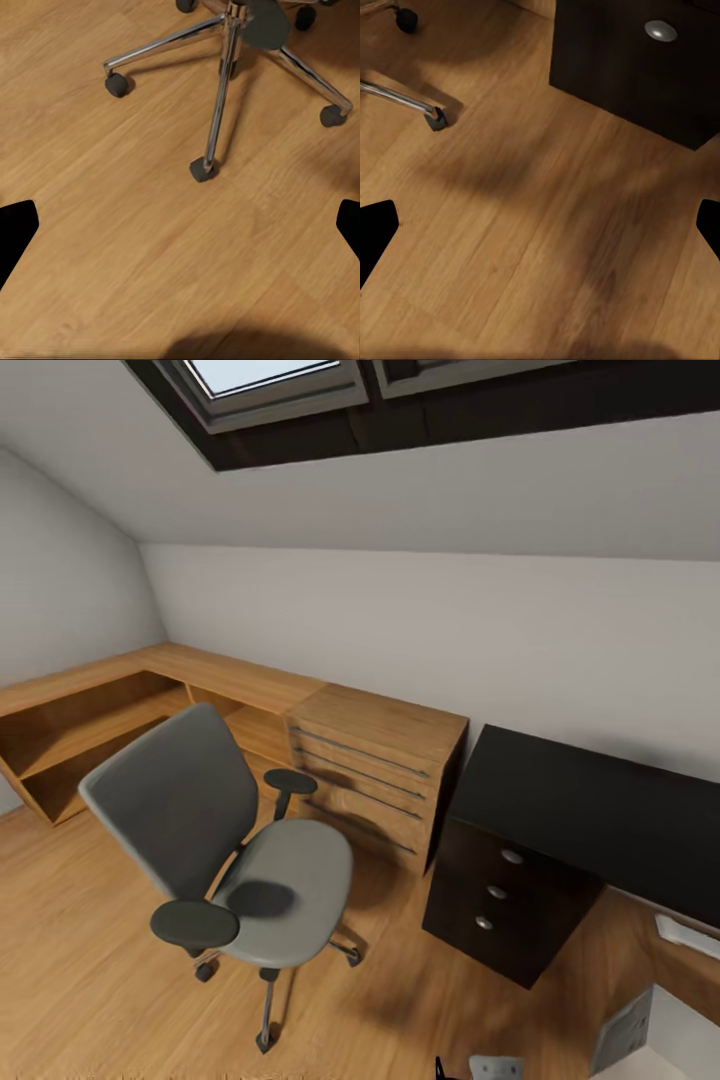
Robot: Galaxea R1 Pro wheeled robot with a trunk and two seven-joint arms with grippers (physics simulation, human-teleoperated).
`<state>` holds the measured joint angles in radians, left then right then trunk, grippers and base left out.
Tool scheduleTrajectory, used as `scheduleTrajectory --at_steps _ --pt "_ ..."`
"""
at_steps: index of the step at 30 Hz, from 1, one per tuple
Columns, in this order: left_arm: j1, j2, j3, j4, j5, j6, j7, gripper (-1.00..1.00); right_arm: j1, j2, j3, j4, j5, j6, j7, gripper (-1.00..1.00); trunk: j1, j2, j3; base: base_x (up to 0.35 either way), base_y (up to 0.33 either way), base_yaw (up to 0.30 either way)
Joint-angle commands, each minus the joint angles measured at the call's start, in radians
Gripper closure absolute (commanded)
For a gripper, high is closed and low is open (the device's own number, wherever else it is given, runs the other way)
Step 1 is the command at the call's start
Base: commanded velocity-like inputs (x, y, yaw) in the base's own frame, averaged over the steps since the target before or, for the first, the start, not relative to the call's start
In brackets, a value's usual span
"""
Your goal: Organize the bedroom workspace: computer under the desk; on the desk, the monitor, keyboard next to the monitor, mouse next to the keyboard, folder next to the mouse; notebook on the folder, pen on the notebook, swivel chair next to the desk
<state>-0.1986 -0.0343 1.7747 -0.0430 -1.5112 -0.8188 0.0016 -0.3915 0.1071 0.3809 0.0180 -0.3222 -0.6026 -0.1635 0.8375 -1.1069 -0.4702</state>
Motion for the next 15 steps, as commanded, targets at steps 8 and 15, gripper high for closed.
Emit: scheduleTrajectory --at_steps 8,15 --pt "-0.001 -0.001 0.008 -0.003 -0.011 -0.002 0.000 -1.00 0.000 0.001 0.009 0.002 -0.005 -0.003 -0.005 -1.00 0.000 -0.001 -0.009 0.000 0.000 0.237" --pt "-0.001 -0.001 0.008 -0.003 -0.011 -0.002 0.000 -1.00 0.000 0.003 0.009 0.002 -0.006 -0.001 -0.005 -1.00 0.000 -0.001 -0.016 0.000 0.000 0.219"
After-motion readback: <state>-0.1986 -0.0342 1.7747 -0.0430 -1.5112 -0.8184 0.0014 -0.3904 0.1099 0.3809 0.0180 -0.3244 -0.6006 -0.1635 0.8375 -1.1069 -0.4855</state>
